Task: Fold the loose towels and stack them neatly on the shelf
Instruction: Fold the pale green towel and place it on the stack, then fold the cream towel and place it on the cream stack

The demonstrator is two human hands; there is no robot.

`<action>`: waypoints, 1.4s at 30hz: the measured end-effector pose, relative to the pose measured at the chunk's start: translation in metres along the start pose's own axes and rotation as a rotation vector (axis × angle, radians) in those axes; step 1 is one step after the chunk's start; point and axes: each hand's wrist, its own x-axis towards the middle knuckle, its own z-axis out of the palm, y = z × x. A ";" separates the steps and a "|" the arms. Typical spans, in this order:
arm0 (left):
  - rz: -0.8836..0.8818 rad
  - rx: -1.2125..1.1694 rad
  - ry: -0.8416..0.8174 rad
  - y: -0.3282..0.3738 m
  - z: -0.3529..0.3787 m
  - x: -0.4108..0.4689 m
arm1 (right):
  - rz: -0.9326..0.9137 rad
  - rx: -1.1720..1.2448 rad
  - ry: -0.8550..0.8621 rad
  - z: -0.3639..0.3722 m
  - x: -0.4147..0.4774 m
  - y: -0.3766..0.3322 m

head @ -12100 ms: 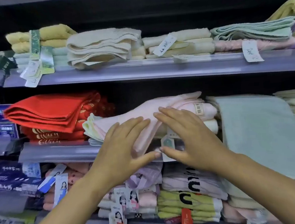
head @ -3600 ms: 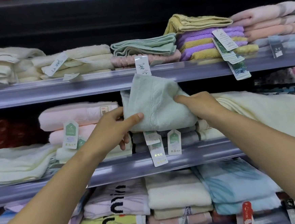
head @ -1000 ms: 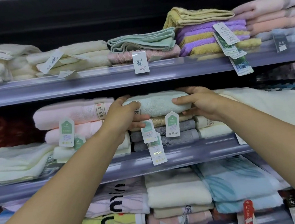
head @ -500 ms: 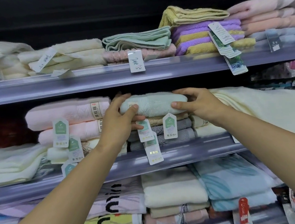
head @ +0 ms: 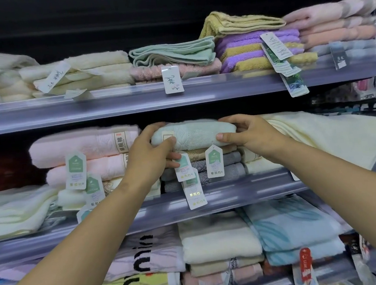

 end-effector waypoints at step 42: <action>0.255 -0.056 -0.493 -0.014 0.049 -0.057 | 0.053 -0.239 0.218 -0.037 -0.136 -0.027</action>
